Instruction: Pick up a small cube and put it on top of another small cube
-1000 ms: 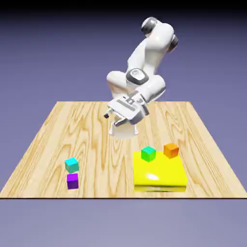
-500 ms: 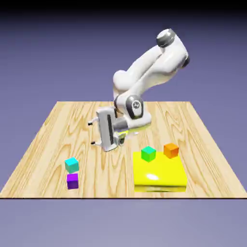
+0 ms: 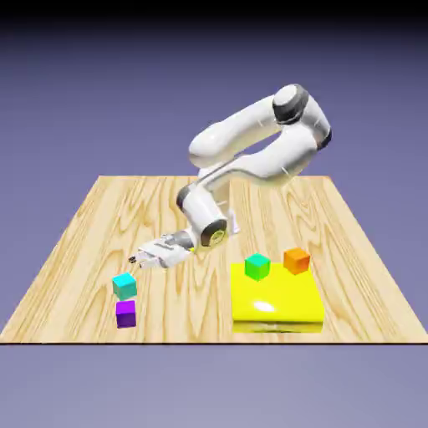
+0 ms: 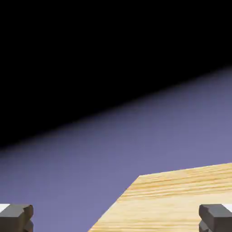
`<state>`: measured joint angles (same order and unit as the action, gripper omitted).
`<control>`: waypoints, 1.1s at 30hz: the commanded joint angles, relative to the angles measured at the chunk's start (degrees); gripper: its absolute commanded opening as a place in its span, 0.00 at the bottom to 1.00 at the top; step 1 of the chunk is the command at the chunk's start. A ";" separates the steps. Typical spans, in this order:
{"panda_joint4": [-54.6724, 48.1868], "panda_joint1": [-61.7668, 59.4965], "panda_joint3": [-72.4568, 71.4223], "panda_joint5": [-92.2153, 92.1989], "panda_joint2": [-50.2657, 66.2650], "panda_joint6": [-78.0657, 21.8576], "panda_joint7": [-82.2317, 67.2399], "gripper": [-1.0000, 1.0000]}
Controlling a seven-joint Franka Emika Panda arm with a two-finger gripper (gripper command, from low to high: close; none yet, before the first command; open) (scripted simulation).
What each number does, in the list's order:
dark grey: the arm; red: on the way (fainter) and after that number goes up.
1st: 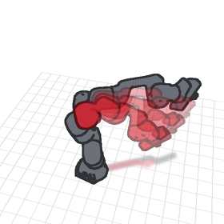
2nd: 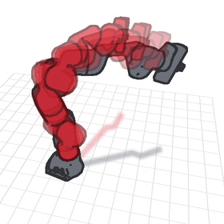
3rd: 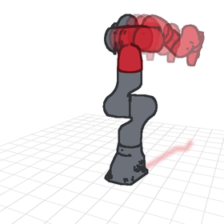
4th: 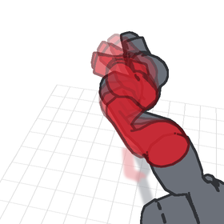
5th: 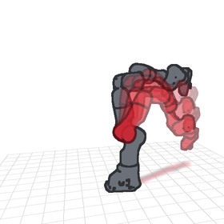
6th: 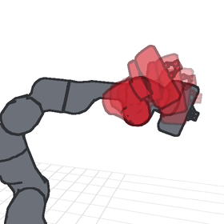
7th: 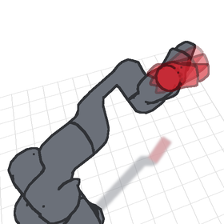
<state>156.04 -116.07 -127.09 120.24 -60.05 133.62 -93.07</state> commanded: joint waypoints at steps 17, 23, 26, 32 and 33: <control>-2.01 -0.60 -1.62 -2.00 3.01 -2.00 -0.04 0.00; -6.09 2.36 2.70 -12.00 15.47 -4.09 4.70 0.00; -8.13 3.84 4.86 -16.99 21.70 -5.13 7.07 0.00; -12.01 7.53 4.48 -28.94 28.93 -10.57 -0.76 0.00; -12.63 8.21 3.97 -31.11 29.64 -11.79 -3.26 0.00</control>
<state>143.41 -107.85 -123.12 89.29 -30.42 121.78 -96.24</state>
